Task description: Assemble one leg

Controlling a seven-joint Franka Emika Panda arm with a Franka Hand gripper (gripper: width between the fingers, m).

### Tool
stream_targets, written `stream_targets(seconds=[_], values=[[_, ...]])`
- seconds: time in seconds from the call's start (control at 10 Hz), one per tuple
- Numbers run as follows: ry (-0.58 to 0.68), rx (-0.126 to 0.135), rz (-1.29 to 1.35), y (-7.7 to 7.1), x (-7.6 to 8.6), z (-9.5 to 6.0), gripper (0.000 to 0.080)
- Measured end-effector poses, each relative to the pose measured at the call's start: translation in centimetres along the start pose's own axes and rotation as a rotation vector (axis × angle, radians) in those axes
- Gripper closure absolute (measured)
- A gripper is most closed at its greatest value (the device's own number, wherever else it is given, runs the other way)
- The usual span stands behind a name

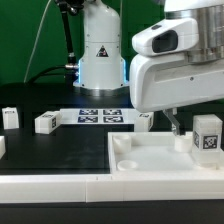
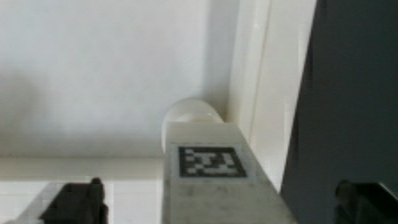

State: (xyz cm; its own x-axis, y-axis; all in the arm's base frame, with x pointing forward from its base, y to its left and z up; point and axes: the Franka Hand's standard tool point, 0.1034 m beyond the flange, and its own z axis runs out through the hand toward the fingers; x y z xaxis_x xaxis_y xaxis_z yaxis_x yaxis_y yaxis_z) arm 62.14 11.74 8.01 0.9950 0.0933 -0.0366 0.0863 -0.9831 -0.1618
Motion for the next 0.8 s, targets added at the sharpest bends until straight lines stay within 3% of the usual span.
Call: stream_targets(seconds=[0.3,0.5,0.8], values=[[-0.003,0.001,0.000,-0.01,-0.04,0.02,0.0168],[-0.004,-0.001,0.001,0.12,-0.05,0.02,0.0502],[-0.003,-0.001,0.041,0.35,-0.03,0.00,0.0502]])
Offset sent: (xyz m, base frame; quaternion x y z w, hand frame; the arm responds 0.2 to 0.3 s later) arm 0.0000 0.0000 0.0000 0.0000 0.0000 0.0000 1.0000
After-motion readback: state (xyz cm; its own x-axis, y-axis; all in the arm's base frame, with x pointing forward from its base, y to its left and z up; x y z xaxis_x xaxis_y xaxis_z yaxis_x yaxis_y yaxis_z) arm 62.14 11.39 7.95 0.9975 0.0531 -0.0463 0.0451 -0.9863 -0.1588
